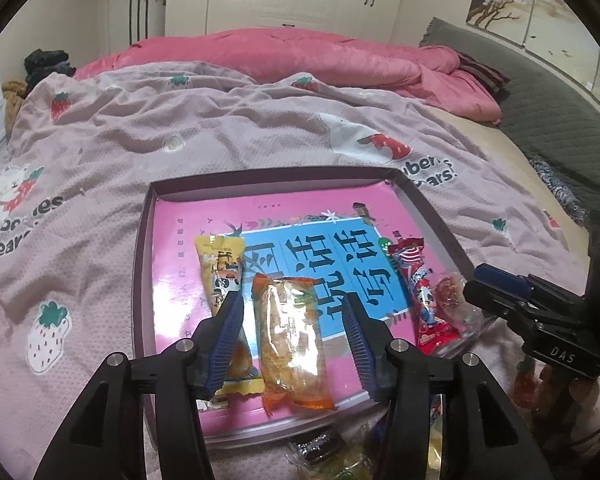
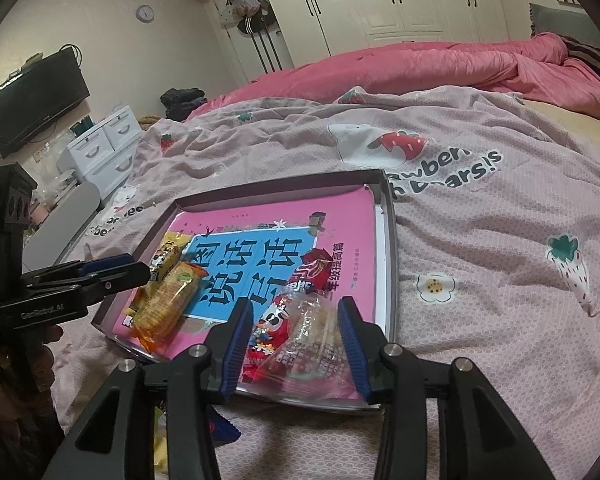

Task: Organize snacks
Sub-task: 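Open both tools and release the snacks onto the workbook, then withdraw both open tools from the tray toward the remaining snack pile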

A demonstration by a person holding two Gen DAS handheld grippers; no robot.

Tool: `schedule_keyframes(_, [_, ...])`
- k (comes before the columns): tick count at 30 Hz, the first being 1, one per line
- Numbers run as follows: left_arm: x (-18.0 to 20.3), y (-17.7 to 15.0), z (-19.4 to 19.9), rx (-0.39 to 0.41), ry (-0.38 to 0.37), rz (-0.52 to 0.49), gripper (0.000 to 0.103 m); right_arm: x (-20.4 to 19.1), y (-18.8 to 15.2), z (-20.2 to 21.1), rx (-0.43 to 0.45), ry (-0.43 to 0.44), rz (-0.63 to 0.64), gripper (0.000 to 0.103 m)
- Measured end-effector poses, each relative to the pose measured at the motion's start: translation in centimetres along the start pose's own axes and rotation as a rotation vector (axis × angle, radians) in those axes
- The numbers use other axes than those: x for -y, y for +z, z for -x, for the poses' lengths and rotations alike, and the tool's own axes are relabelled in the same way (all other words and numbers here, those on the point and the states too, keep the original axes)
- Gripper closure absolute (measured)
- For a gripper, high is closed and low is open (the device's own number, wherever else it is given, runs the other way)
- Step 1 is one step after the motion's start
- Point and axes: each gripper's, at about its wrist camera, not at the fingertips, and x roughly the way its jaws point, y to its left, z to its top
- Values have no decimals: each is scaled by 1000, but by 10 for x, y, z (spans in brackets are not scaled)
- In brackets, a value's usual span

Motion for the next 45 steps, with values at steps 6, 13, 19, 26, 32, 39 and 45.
schedule_keyframes(6, [3,0,7,5,-3,-6,48,-1,2,2,10,-11,9,50])
schedule_keyframes(13, [4,0,17,14,-2,-11,48,-4,3,10,34,-21,25,45])
schedule_keyframes(19, [4,-1,26,21,1,-17,48,-9,4,21,68,-22,41,36])
schedule_keyframes(26, [3,-2,36,28,4,-22,48,-14,3,27,77,-10,57,34])
schedule_keyframes(32, [2,-5,43,31,9,-28,44,-20,2,31,83,-6,76,33])
schedule_keyframes(39, [0,-6,52,40,10,-29,43,-25,-1,37,89,0,91,31])
schedule_keyframes(45, [0,-9,58,34,5,-31,39,-29,-3,39,77,-10,95,30])
